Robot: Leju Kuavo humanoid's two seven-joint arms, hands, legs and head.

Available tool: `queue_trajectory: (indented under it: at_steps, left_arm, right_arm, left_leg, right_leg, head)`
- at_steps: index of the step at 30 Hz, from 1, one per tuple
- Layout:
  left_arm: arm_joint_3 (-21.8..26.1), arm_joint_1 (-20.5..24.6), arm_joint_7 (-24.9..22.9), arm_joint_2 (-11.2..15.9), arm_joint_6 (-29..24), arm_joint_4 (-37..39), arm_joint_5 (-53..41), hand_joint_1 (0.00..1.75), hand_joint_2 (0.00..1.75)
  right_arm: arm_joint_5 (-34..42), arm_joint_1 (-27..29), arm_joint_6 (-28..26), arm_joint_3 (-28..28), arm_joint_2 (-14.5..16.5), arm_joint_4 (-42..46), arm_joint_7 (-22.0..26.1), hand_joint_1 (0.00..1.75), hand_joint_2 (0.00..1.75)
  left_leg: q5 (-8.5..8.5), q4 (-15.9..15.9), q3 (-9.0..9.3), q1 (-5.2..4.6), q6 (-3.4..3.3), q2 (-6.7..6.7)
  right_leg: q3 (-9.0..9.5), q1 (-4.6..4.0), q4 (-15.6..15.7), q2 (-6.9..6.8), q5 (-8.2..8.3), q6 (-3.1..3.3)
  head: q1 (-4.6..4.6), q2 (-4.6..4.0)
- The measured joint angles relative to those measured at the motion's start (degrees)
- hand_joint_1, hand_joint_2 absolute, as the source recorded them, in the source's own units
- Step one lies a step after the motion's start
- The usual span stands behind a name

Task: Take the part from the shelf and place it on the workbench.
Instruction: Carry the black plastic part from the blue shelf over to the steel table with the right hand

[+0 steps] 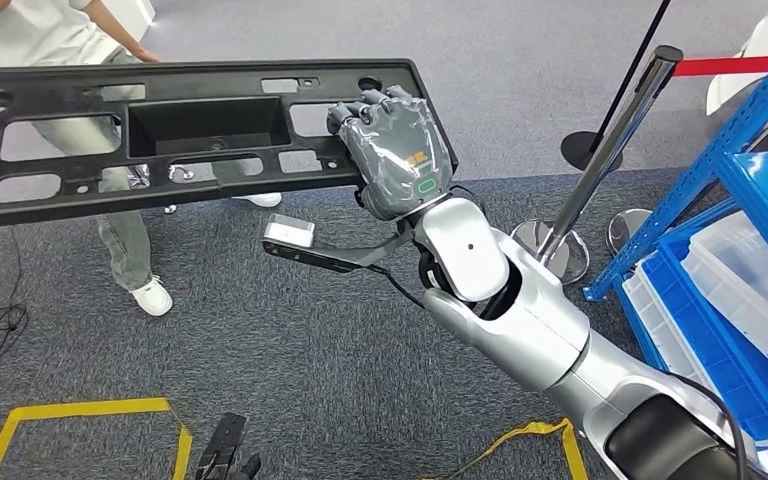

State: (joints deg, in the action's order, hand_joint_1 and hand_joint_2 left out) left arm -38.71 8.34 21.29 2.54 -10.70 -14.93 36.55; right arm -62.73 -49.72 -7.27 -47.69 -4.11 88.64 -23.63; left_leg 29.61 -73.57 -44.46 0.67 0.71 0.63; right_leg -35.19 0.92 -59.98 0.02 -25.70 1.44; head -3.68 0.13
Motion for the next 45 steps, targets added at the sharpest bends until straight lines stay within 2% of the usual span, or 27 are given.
queue_trajectory:
  at_steps: [2,4,7,9,11,13,14,15,16,18,20,24,26,28,29,30,31,32,33,35,36,39,40,41,43,44,45]
  left_arm:
    - [0.00,-0.08,0.00,0.01,0.01,0.00,-0.01,0.00,1.75]
    - [0.00,-0.01,0.01,0.03,0.03,0.00,0.01,0.00,1.75]
    - [-0.01,-0.02,0.01,0.05,0.08,0.00,0.03,0.00,1.75]
    - [-0.01,-0.13,-0.01,0.07,0.08,0.00,0.04,0.00,1.75]
    - [-0.01,-0.06,-0.01,0.09,0.08,0.00,0.04,0.00,1.75]
    - [0.00,0.06,-0.01,0.13,0.07,0.00,0.04,0.00,1.75]
    - [0.00,0.04,-0.01,0.14,0.06,0.00,0.04,0.00,1.75]
    - [0.00,-0.04,-0.01,0.14,0.05,0.00,0.04,0.00,1.75]
    - [0.00,-0.12,-0.01,0.14,0.07,0.00,0.04,0.00,1.75]
    - [-0.01,-0.18,-0.02,0.08,-0.08,0.00,0.01,0.00,1.75]
    - [-0.02,-0.03,-0.16,0.01,-0.95,0.00,-0.08,0.00,1.75]
    - [-0.02,-0.01,-0.47,0.09,-2.40,0.00,-0.16,0.00,1.75]
    - [-0.02,0.12,-0.49,0.13,-2.51,0.00,-0.16,0.00,1.75]
    - [-0.02,0.16,-0.49,0.02,-2.50,0.00,-0.04,0.00,1.75]
    - [-0.02,0.10,-0.49,-0.01,-2.52,0.00,0.04,0.00,1.75]
    - [-0.02,0.01,-0.49,-0.02,-2.61,0.00,0.17,0.00,1.75]
    - [-0.02,-0.06,-0.50,-0.02,-2.74,0.00,0.29,0.00,1.75]
    - [-0.02,-0.07,-0.51,-0.02,-2.89,0.00,0.40,0.00,1.75]
    - [-0.02,-0.02,-0.53,-0.02,-3.06,0.00,0.51,0.00,1.75]
    - [-0.02,0.26,-0.64,-0.03,-3.35,0.00,0.61,0.00,1.75]
    - [-0.02,0.40,-0.67,-0.04,-3.50,0.00,0.64,0.00,1.75]
    - [-0.02,0.40,-0.62,-0.08,-3.76,0.00,0.74,0.00,1.75]
    - [-0.02,0.31,-0.53,-0.10,-3.76,0.00,0.78,0.00,1.75]
    - [-0.02,0.26,-0.41,-0.12,-3.76,0.00,0.82,0.00,1.75]
    - [-0.02,0.20,-0.10,-0.13,-3.76,0.00,0.84,0.00,1.75]
    - [-0.02,0.15,0.08,-0.11,-3.76,0.00,0.84,0.00,1.75]
    - [-0.02,0.05,0.23,-0.10,-3.75,0.00,0.85,0.00,1.75]
  right_arm:
    - [0.03,0.00,0.01,-0.01,0.00,-0.05,0.00,1.75,1.75]
    - [0.11,-0.07,0.01,-0.01,0.00,-0.09,0.01,1.75,1.75]
    - [0.20,-0.09,0.01,-0.01,0.00,-0.10,0.03,1.75,1.75]
    - [0.21,-0.06,0.01,0.00,-0.02,-0.13,0.06,1.75,1.75]
    - [0.21,-0.14,0.02,0.00,-0.04,-0.15,0.13,1.75,1.75]
    - [0.23,-0.01,0.02,0.00,-0.05,-0.16,0.16,1.75,1.75]
    - [0.25,0.14,0.02,-0.01,-0.08,-0.19,0.16,1.75,1.75]
    - [0.26,0.27,0.02,-0.01,-0.10,-0.22,0.16,1.75,1.75]
    - [0.26,0.34,0.03,-0.01,-0.12,-0.24,0.16,1.75,1.75]
    - [0.28,0.34,0.05,-0.01,-0.14,-0.27,0.18,1.75,1.75]
    - [0.47,0.27,0.11,-0.01,-0.13,-0.26,0.17,1.75,1.75]
    - [0.86,0.24,0.31,-0.02,-0.15,-0.14,0.09,1.75,1.75]
    - [0.91,0.21,0.39,-0.02,-0.13,-0.14,0.07,1.75,1.75]
    - [1.07,0.23,0.41,-0.03,-0.13,-0.14,0.08,1.75,1.75]
    - [1.19,0.24,0.41,-0.03,-0.13,-0.15,0.09,1.75,1.75]
    - [1.33,0.27,0.42,-0.03,-0.13,-0.15,0.09,1.75,1.75]
    - [1.50,0.28,0.45,-0.04,-0.13,-0.16,0.09,1.75,1.75]
    - [1.69,0.28,0.48,-0.04,-0.13,-0.16,0.09,1.75,1.75]
    - [1.86,0.26,0.51,-0.04,-0.12,-0.15,0.08,1.75,1.75]
    - [2.10,0.20,0.52,-0.04,-0.12,-0.13,-0.01,1.75,1.75]
    - [2.16,0.19,0.49,-0.04,-0.13,-0.11,-0.11,1.75,1.75]
    - [2.25,0.18,0.42,-0.04,-0.15,-0.03,-0.34,1.75,1.75]
    - [2.25,0.14,0.41,-0.04,-0.17,0.05,-0.35,1.75,1.75]
    - [2.23,0.10,0.41,-0.04,-0.21,0.18,-0.36,1.75,1.75]
    - [2.20,0.10,0.45,-0.04,-0.39,0.45,-0.44,1.75,1.75]
    - [2.18,0.21,0.51,-0.04,-0.54,0.58,-0.50,1.75,1.75]
    - [2.15,0.35,0.66,-0.04,-0.72,0.69,-0.58,1.75,1.75]
  left_leg:
    - [-4.35,6.04,2.26,-0.04,-0.42,-0.06]
    - [-6.78,12.70,5.49,-0.45,-1.17,-0.15]
    - [-6.13,15.46,7.19,-1.05,-2.22,-0.23]
    - [-5.81,16.19,8.40,-0.86,-2.76,-0.21]
    - [-5.31,16.57,9.66,-0.66,-3.44,-0.19]
    - [-4.57,16.48,10.42,-0.73,-3.91,-0.17]
    - [-4.14,16.45,10.87,-0.75,-3.94,-0.11]
    - [-3.67,16.40,11.43,-0.76,-3.92,-0.03]
    - [-3.16,16.28,12.06,-0.74,-3.85,0.08]
    - [-1.98,15.78,13.07,-0.68,-3.50,0.27]
    - [-0.98,15.02,13.07,-0.71,-2.86,0.43]
    - [-0.34,13.57,12.46,-0.69,-1.58,0.33]
    - [0.46,9.09,9.97,-0.51,-1.05,0.18]
    - [2.86,2.45,5.72,-0.22,-0.54,0.10]
    - [3.84,0.11,3.85,-0.08,-0.32,0.08]
    - [3.86,-0.48,2.79,0.00,-0.14,0.04]
    - [2.63,0.85,2.69,0.04,-0.05,-0.05]
    - [0.27,4.01,3.59,0.04,-0.11,-0.36]
    - [-2.39,8.07,5.02,-0.06,-0.34,-1.17]
    - [-5.04,14.33,7.24,-0.54,-0.97,-2.85]
    - [-5.29,15.56,7.63,-0.79,-1.32,-3.27]
    - [-5.84,16.28,8.21,-0.82,-2.24,-2.15]
    - [-6.11,16.60,8.53,-0.68,-2.54,-1.74]
    - [-6.37,16.87,8.83,-0.54,-2.86,-1.40]
    - [-6.40,16.82,8.88,-0.51,-3.31,-0.61]
    - [-6.37,16.66,8.81,-0.54,-3.39,-0.12]
    - [-6.31,16.49,8.76,-0.56,-3.39,0.46]
  right_leg:
    - [0.72,0.00,0.03,0.06,-0.56,-0.22]
    - [1.34,-0.06,0.22,0.06,-1.07,-0.65]
    - [1.96,-0.04,0.51,0.02,-1.19,-1.53]
    - [1.94,-0.03,-0.70,-0.03,-1.54,-1.98]
    - [-0.53,0.02,-5.44,0.01,-3.22,-2.22]
    - [-5.01,0.02,-12.24,0.04,-5.50,-2.41]
    - [-6.92,0.05,-14.31,0.03,-5.99,-2.49]
    - [-7.99,0.08,-14.61,0.03,-5.58,-2.54]
    - [-8.06,0.11,-12.93,0.02,-4.05,-2.56]
    - [-6.39,0.14,-6.06,0.05,1.24,-2.40]
    - [-5.36,-0.06,-1.05,0.16,4.20,-1.94]
    - [-4.86,-0.13,0.08,0.27,4.34,-0.58]
    - [-4.02,0.18,0.64,0.19,4.22,-0.19]
    - [-3.54,0.19,0.87,0.17,3.88,0.06]
    - [-3.36,0.17,0.88,0.19,3.70,0.12]
    - [-3.18,0.16,0.86,0.21,3.51,0.14]
    - [-2.95,0.16,0.85,0.17,3.34,0.12]
    - [-2.68,0.15,0.85,0.11,3.18,0.07]
    - [-2.41,0.13,0.87,0.01,3.03,0.00]
    - [-2.07,-0.04,0.90,-0.29,2.85,-0.36]
    - [-1.98,-0.13,0.97,-0.56,2.76,-0.66]
    - [-1.69,-0.34,0.87,-1.39,2.17,-1.75]
    - [-1.96,-0.36,-0.13,-1.32,1.35,-2.00]
    - [-2.77,-0.37,-2.26,-1.09,-0.04,-2.14]
    - [-6.00,-0.34,-9.67,-0.55,-3.89,-2.19]
    - [-7.64,-0.33,-13.19,-0.42,-5.24,-2.21]
    - [-8.62,-0.32,-15.25,-0.35,-5.67,-2.25]
  head:
    - [0.00,0.00]
    - [0.05,0.00]
    - [0.09,0.00]
    - [0.15,0.00]
    - [0.24,0.00]
    - [0.27,0.00]
    - [0.28,0.00]
    - [0.30,0.00]
    - [0.30,0.00]
    - [0.33,0.00]
    - [0.28,0.00]
    - [0.23,0.00]
    - [0.08,0.00]
    - [0.01,0.00]
    - [0.03,0.00]
    - [0.00,0.00]
    - [0.01,0.00]
    - [0.00,0.00]
    - [-0.01,0.00]
    - [0.00,0.00]
    - [0.03,0.00]
    - [0.11,0.00]
    - [0.15,0.00]
    - [0.25,0.00]
    - [0.34,0.00]
    - [0.36,0.00]
    - [0.36,0.00]
